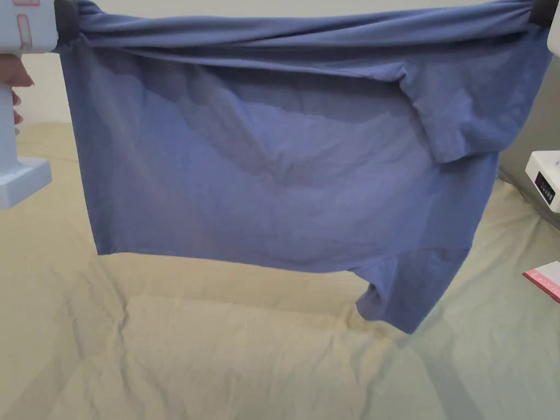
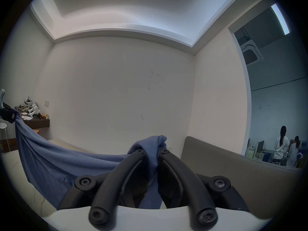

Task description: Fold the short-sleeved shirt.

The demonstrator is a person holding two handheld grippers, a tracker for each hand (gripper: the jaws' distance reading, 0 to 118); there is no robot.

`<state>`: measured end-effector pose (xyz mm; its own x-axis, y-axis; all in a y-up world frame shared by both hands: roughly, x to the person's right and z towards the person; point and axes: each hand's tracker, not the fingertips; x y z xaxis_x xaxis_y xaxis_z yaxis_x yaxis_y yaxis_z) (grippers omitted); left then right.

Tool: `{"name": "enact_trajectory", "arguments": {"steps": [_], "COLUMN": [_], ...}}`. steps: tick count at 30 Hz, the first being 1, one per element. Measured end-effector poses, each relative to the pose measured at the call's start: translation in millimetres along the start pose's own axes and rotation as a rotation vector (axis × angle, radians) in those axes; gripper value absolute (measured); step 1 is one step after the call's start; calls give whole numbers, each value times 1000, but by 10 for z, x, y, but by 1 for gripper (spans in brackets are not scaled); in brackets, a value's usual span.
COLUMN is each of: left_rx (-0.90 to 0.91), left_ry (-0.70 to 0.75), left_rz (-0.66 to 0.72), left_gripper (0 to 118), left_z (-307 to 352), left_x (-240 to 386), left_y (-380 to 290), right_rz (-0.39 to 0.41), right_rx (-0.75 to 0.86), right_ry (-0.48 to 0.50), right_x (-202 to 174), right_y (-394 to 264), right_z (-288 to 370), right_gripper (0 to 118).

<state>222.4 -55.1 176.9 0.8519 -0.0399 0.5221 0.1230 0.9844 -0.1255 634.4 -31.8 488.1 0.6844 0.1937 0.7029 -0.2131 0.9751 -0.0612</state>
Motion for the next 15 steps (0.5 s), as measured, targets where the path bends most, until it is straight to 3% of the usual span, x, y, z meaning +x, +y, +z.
{"name": "enact_trajectory", "arguments": {"steps": [5, 11, 15], "left_rx": [-10, -51, -153], "left_ry": [15, 23, 8], "left_rz": [-12, -8, -28], "left_gripper": [5, 5, 5], "left_z": [-492, -627, -728], "left_x": [-1, 54, 49], "left_y": [-6, -329, -881], "right_rz": [4, 12, 80], "right_rx": [-2, -73, -200], "right_ry": [-17, -9, 40], "right_x": [-111, -253, -328], "right_y": [-97, -547, -1102], "right_z": [-299, -406, -384], "right_gripper": [12, 12, 12]}}
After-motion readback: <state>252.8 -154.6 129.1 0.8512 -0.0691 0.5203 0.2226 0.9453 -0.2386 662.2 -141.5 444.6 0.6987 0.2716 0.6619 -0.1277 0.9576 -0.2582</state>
